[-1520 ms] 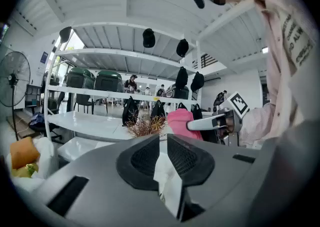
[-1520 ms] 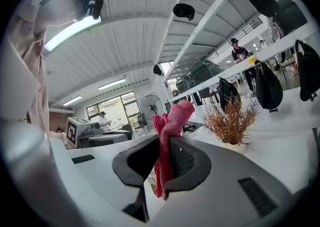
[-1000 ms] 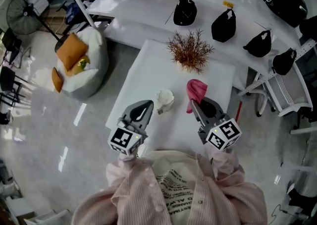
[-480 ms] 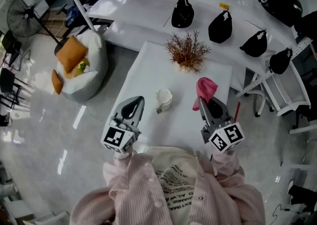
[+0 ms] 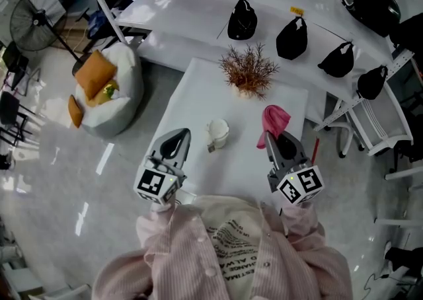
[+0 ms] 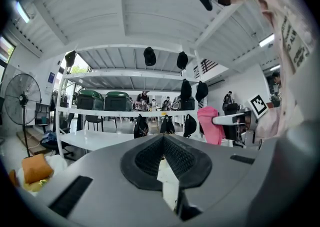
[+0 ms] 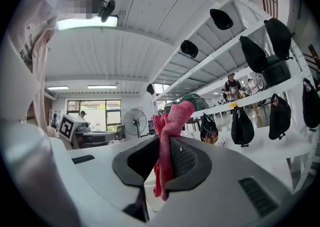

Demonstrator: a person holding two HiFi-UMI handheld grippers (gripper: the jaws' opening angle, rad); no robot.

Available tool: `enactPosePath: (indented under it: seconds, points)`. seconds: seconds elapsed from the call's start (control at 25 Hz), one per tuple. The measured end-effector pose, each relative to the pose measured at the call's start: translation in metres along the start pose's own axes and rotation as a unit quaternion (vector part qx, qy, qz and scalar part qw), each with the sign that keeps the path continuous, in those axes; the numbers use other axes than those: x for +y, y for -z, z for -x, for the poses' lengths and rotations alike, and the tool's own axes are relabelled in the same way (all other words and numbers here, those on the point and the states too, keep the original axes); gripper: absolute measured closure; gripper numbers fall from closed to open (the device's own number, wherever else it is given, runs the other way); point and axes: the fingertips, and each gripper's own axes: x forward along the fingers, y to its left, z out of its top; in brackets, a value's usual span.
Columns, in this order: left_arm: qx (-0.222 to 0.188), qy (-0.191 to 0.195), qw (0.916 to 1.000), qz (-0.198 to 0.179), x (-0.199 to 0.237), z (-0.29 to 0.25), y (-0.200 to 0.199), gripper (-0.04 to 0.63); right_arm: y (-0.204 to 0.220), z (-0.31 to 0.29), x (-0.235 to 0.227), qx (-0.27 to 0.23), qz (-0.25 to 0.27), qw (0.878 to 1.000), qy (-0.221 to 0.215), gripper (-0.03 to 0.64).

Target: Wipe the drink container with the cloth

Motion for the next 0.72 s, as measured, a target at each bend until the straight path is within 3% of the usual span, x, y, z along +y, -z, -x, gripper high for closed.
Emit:
enactPosePath:
  seconds: [0.2, 0.56, 0.72]
  points:
    - [-0.002, 0.004, 0.9999, -0.016, 0.000, 0.003, 0.003, 0.593, 0.005, 0.003, 0.000, 0.001, -0.003, 1.000, 0.006, 0.578]
    - [-0.003, 0.011, 0.9999, -0.001, -0.006, 0.000, 0.000, 0.592, 0.013, 0.010, -0.004, 0.010, -0.012, 1.000, 0.021, 0.578]
    - [-0.005, 0.016, 0.9998, -0.012, -0.008, -0.001, 0.000, 0.594, 0.017, 0.012, -0.006, 0.013, -0.012, 1.000, 0.025, 0.578]
